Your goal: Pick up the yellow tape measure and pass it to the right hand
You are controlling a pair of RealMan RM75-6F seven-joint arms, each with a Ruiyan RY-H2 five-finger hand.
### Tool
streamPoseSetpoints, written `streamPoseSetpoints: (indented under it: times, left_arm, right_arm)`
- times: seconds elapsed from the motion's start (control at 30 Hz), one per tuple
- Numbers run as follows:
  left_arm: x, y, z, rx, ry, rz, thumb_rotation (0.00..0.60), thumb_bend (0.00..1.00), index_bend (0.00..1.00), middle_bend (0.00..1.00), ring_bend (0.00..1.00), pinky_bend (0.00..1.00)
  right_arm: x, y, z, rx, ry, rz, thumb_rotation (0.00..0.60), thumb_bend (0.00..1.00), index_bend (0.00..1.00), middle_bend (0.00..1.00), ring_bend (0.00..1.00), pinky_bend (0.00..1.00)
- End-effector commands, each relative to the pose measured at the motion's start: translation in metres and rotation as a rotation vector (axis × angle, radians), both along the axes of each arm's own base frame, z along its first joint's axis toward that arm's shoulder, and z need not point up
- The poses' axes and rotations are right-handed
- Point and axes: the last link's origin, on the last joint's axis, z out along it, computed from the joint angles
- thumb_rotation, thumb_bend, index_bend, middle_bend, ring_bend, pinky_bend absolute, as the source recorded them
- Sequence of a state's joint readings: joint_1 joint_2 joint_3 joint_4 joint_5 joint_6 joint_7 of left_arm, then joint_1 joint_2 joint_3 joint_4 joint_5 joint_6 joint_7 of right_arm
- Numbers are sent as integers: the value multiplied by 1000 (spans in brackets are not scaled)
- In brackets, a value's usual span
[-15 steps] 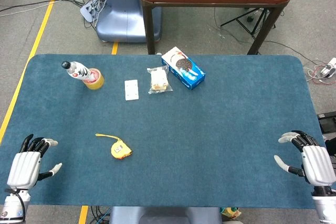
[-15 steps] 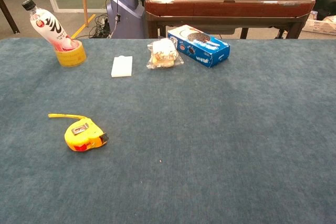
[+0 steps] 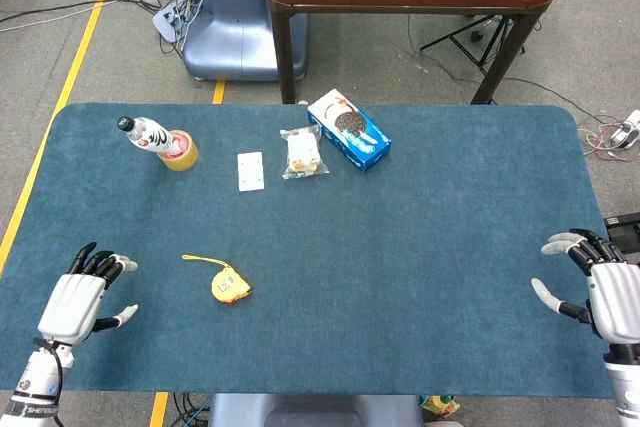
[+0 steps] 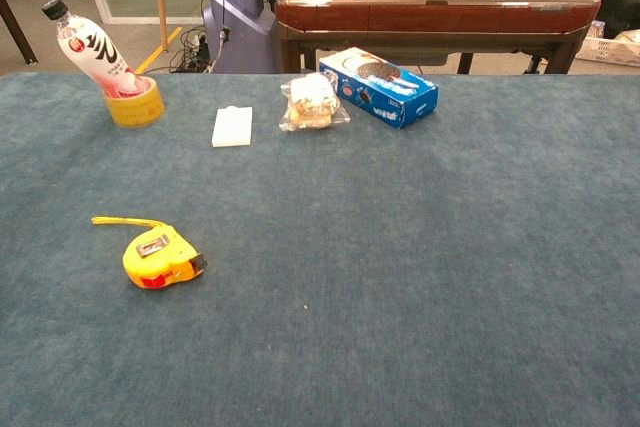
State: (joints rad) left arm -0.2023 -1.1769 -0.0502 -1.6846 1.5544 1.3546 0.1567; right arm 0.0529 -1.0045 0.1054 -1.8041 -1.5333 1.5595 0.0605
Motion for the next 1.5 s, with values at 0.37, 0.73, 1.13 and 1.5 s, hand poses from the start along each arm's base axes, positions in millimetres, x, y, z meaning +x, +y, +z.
streamPoseSetpoints:
  times: [0.37, 0.73, 1.13, 1.5]
  left_arm:
    - [45, 56, -32, -321, 165, -182, 600, 173, 152, 171, 115, 14]
    - [73, 82, -75, -470, 224, -213, 600, 173, 99, 114, 77, 13]
    - [79, 90, -105, -534, 314, -235, 600, 173, 118, 114, 80, 6]
    - [68, 95, -114, -507, 355, -271, 600, 173, 169, 125, 85, 6]
  right_arm:
    - [11, -5, 16, -40, 22, 2, 600, 303, 413, 344, 213, 251]
    - [2, -1, 16, -37, 25, -28, 600, 303, 412, 344, 214, 251]
    - [-5, 4, 17, -36, 24, -57, 600, 303, 412, 344, 213, 251]
    - [-6, 6, 17, -39, 27, -68, 600, 303, 412, 343, 213, 251]
